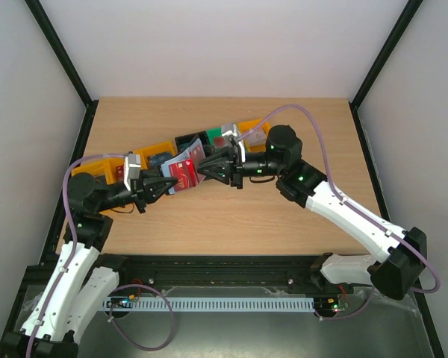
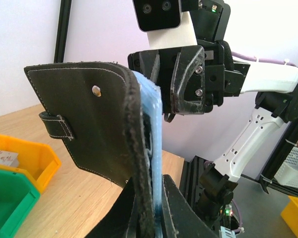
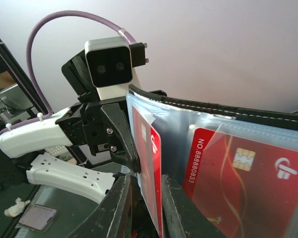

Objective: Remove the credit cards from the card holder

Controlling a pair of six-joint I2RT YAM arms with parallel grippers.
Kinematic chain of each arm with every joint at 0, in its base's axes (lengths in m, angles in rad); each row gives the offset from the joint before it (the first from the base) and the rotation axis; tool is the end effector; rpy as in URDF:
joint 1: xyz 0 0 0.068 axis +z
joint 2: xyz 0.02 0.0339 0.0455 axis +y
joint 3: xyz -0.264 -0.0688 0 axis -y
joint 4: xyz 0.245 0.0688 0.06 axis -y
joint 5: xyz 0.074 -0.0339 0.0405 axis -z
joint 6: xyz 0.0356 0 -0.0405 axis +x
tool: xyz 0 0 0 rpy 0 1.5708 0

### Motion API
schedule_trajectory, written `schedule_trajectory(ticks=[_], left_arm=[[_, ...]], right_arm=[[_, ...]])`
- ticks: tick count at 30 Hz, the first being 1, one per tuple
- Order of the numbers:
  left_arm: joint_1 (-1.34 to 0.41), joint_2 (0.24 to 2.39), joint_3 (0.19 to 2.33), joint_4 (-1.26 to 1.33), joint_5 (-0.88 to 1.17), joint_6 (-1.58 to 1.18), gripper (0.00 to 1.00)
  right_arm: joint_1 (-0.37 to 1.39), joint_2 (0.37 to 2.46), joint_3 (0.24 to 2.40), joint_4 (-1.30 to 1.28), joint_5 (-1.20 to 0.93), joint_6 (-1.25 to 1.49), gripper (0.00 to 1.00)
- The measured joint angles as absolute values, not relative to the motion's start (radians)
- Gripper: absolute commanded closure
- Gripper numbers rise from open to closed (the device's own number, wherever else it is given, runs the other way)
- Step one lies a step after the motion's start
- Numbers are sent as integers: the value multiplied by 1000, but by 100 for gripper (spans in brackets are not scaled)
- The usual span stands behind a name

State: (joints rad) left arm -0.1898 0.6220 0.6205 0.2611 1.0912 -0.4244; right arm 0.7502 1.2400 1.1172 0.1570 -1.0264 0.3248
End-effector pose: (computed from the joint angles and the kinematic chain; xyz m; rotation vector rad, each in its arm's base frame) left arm 0.1295 -0.0570 0.3502 0.8225 1.3388 -1.1985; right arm 0.1820 0.2112 0.3959 -1.2171 1.3312 1.5797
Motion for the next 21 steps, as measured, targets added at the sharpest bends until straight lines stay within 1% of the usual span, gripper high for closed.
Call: schedule_trajectory(ticks=[7,13,15,17,21], left_arm=[[-190,623,620,283,1097,-431,98],[-193,635,621,309,1101,-436,98],[-201,645,622,323,1101,-436,98],[-205,650,622,327,1103,-436,98],[-214,656,622,332,1107,-437,98]], right_arm=[[776,1272,1145,114,-973,255,80],[779,1303,1201,27,-941,180,80],[778,1304,1215,5,-939,161,79],[778,1304,1219,-10,-937,147,75],[780,1304,1220,-41,-944,110,75]])
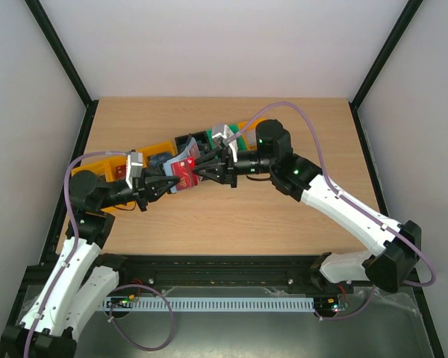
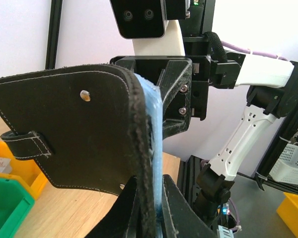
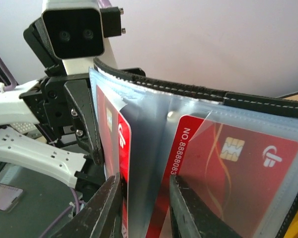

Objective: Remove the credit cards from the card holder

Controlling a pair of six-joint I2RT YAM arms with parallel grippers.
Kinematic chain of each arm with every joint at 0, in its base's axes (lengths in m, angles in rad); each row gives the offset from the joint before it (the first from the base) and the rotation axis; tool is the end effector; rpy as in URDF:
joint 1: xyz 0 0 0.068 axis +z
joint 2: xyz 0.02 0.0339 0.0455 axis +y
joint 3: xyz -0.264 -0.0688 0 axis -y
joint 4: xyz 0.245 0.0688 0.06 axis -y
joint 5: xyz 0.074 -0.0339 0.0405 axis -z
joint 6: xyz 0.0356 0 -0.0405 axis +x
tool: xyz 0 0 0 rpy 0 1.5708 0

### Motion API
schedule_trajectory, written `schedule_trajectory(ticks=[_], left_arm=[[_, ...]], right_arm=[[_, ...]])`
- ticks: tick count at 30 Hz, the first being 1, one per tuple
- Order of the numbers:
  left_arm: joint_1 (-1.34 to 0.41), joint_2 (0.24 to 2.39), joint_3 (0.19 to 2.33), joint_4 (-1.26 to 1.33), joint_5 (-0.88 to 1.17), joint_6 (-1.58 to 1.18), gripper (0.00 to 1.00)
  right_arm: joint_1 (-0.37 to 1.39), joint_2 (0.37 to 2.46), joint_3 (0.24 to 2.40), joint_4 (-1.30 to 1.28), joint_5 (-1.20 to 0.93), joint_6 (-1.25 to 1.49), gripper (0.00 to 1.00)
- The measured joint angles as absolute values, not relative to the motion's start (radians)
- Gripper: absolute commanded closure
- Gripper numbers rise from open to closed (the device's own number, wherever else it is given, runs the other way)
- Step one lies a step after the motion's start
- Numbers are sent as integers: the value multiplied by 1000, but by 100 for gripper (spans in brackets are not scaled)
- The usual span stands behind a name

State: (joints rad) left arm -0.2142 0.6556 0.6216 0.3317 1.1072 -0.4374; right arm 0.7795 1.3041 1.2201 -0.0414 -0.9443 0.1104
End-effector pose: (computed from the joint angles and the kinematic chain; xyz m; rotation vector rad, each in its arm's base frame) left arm 0.1335 -0.0616 0.3525 0.8620 1.3020 -1.2201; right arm 0.1886 0.2270 0.3955 -1.2827 1.3558 1.4304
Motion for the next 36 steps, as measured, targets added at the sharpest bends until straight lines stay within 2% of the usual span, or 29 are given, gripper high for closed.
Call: schedule_trajectory(ticks=[3,6,10,19,24,36], left_arm=[[-216,663,622,332,1108,-438,98],[-220,669,622,337,1108,-438,98],[-221,670,622,350,1109,-438,98],[-229,672,622,355,1119,-433,98],[-231,672,622,356,1121,-431,98],[-248,675,646,363,1149,-406,98]], right_arm=[[780,1304,1221,-69,-945,85,75],[781,1304,1225,-88,-944,69,83],[802,1303,1248,-97,-924,59,85],[829,1304,1252,-92,-902,60,83],[831,1304,1252,-61,-948,75,73],[789,1262,1251,-77,-939,52,78]])
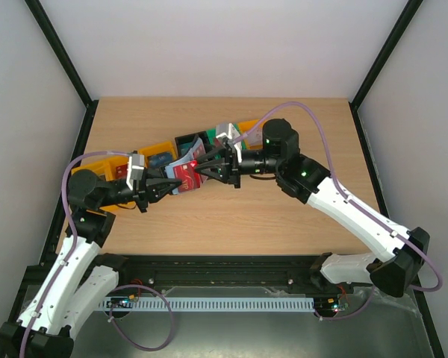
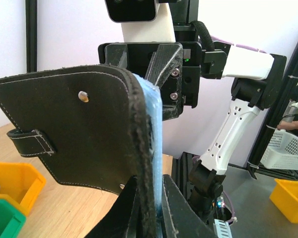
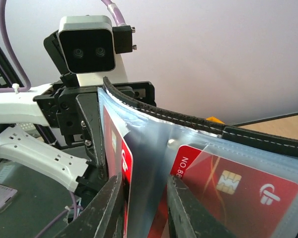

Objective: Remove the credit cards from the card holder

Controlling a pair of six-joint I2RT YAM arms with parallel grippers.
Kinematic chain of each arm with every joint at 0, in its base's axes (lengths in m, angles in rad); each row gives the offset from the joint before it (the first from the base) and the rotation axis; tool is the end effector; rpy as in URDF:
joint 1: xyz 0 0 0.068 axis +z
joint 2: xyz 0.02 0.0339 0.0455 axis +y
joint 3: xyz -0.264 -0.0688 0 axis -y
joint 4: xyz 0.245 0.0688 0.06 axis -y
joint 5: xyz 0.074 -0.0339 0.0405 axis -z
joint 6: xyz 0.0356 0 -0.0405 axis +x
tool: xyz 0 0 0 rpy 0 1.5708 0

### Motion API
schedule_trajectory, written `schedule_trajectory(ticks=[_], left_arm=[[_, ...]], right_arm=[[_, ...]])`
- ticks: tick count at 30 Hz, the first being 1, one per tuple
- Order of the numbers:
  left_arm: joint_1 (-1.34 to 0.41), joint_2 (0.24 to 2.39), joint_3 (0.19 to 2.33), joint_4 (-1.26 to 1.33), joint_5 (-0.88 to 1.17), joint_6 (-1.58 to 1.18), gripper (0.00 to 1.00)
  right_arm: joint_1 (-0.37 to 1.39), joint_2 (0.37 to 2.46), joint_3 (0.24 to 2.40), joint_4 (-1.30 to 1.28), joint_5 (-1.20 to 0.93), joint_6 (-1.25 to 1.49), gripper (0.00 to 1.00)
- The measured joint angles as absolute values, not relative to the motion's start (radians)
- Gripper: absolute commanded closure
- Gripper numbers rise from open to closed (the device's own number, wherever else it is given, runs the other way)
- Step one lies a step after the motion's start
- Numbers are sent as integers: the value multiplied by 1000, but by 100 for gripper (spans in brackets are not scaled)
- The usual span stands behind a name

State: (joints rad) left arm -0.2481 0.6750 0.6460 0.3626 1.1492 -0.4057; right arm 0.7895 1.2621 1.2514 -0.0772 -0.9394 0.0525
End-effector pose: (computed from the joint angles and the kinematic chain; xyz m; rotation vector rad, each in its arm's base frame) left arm 0.1318 -0.0669 0.3603 0.9556 1.2330 -1.2281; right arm 0.1768 0.2191 0.4141 -1.3126 1.2656 1.3848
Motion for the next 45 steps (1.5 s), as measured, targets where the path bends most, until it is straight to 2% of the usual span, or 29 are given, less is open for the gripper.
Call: schedule_trajectory(ticks=[14,27,38,42,43,45], left_arm=[[-249,676,650,363,1152,-374,98],[-249,677,650,377,1151,-362,98],[-260,672,615,375,1084,-407,90],[-266,682,600,395,1064,-455,81],[-266,684,599,405,1056,-466,82],[-273,684,588,426,1034,-491,92]], right_arm=[[817,1250,1241,-79,-875,49,77],[858,1262,1235,-36,-910,103,98],[818,1258,1172,38,-945,208,99],[799,1250,1127,81,-954,255,98],[789,1243,1111,89,-956,266,98],[760,1222,1063,108,-965,294,98]])
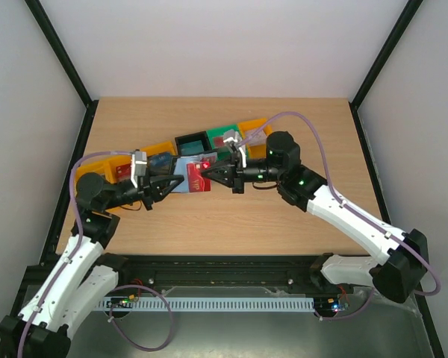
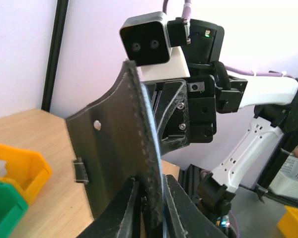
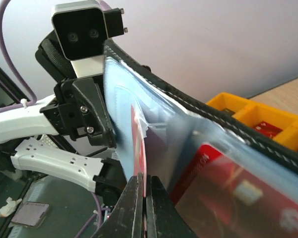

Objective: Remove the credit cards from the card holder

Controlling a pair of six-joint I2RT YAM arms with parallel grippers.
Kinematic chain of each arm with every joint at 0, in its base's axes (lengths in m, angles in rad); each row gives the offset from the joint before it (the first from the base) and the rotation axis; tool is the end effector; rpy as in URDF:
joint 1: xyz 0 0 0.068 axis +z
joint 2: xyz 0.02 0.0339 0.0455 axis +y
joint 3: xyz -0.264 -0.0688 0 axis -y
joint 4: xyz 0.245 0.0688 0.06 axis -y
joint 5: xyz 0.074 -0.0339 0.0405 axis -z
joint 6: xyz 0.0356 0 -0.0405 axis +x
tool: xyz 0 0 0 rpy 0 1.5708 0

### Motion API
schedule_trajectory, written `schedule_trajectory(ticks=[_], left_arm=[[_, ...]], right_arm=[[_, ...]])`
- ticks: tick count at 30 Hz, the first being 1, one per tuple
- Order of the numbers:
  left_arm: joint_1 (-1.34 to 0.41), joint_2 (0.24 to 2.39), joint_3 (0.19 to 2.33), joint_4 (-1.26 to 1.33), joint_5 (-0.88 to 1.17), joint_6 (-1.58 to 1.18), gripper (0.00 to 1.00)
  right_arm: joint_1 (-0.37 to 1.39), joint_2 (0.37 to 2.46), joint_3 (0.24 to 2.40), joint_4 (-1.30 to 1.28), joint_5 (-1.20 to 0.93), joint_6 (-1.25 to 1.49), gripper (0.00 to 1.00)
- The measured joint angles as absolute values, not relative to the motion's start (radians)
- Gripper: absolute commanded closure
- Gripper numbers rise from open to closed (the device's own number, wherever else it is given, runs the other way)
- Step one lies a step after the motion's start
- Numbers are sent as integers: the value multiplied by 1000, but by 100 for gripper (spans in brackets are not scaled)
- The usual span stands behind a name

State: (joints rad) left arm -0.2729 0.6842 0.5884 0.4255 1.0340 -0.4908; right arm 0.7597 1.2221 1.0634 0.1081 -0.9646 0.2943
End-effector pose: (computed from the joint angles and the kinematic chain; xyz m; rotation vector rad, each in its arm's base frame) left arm 0.1384 -0.0705 0.3465 0.8164 1.2933 -1.2556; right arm 0.1795 0.2109 0.3774 -1.1842 1.4217 1.5415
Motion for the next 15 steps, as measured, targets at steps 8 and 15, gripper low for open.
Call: schedule_trajectory(ticks=[8,15], left_arm=[[-378,743,432,472,928,-576,98],[-436,955,329,598,860,-726,98]], right_arm=[[730,1172,884,124,-950,376,99],[656,1013,707,-28,-815,376,98]])
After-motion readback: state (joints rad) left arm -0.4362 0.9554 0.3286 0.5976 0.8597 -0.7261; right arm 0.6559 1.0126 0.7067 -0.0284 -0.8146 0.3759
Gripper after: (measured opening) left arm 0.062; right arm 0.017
